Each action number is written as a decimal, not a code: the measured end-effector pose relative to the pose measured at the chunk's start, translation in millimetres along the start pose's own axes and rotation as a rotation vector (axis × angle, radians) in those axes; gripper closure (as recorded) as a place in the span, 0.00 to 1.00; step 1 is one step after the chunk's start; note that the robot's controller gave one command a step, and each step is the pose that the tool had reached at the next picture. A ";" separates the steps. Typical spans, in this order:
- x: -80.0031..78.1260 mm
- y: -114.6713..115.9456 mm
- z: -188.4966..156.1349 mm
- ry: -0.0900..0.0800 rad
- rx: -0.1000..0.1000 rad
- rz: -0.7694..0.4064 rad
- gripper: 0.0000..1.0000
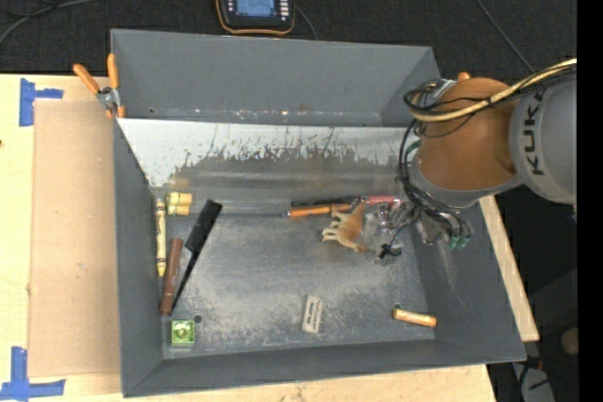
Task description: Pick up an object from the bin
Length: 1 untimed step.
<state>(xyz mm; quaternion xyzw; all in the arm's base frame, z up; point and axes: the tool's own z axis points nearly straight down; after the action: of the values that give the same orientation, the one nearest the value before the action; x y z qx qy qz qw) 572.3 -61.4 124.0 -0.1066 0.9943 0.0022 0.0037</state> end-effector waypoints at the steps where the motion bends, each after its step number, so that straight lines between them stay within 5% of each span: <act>1: -0.3 0.2 -19.1 -0.001 0.000 0.000 1.00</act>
Offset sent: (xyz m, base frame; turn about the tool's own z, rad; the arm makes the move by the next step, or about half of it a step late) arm 0.0000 0.0002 0.0528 0.0002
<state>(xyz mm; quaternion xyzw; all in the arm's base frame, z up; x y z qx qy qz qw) 572.5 -61.2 143.1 -0.1065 0.9943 0.0021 0.0041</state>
